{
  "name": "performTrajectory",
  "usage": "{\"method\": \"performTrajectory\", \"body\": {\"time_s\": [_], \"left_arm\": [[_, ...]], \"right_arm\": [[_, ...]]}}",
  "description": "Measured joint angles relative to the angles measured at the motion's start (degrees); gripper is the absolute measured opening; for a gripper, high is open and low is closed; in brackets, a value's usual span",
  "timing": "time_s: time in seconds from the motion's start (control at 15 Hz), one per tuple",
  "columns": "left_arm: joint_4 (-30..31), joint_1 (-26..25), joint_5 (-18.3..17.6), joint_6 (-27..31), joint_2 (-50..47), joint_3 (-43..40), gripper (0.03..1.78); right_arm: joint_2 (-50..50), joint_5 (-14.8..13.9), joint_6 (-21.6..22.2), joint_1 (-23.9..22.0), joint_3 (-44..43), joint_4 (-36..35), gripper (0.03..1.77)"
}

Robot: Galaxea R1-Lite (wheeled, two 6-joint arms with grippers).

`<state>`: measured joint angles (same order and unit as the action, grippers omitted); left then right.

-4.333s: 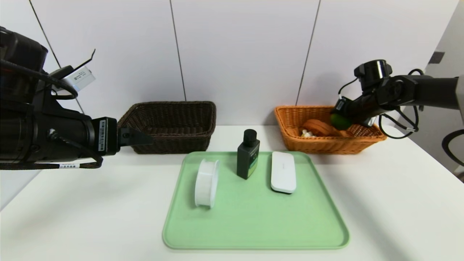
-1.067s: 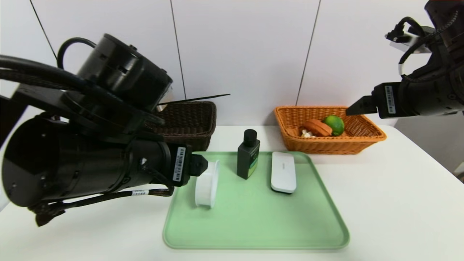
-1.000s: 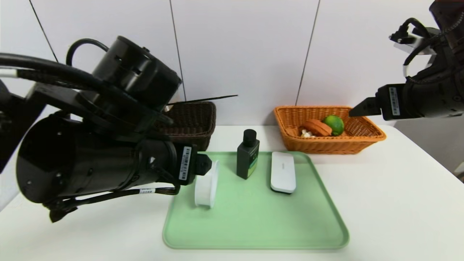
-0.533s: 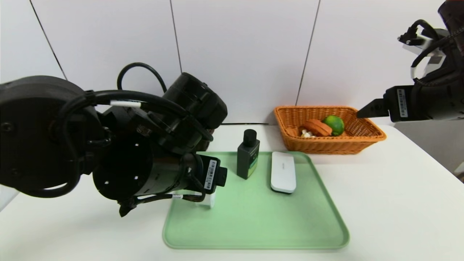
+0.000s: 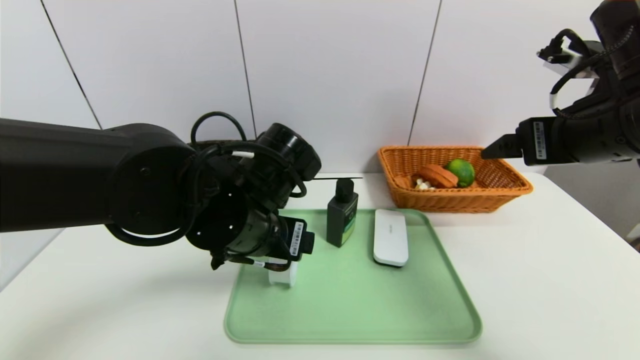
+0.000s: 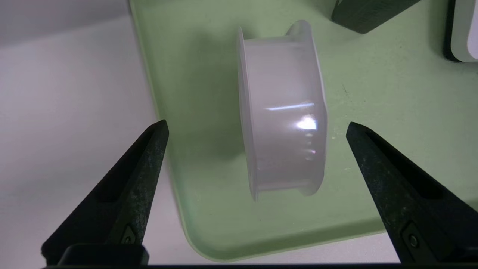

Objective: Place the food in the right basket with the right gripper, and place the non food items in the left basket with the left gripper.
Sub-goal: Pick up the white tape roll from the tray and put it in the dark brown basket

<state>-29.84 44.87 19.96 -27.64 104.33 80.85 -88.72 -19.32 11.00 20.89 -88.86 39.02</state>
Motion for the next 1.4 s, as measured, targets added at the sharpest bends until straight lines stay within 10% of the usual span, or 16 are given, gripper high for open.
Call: {"method": "performTrajectory", "body": {"time_s": [0.6, 1.13, 1.4], "left_arm": [[3.4, -1.4, -0.5, -0.1, 6.5, 1.2, 1.69], [3.7, -1.8, -0.6, -0.6, 7.5, 1.3, 0.63], [2.9, -1.8, -1.8, -0.3, 4.2, 2.0, 0.59]], "right_arm": [[-0.9, 0.0, -0.1, -0.2, 0.1, -0.2, 1.70], [-1.0, 0.1, -0.2, -0.1, 0.1, -0.2, 1.70], [-1.0, 0.1, -0.2, -0.1, 0.1, -0.2, 1.70]]}}
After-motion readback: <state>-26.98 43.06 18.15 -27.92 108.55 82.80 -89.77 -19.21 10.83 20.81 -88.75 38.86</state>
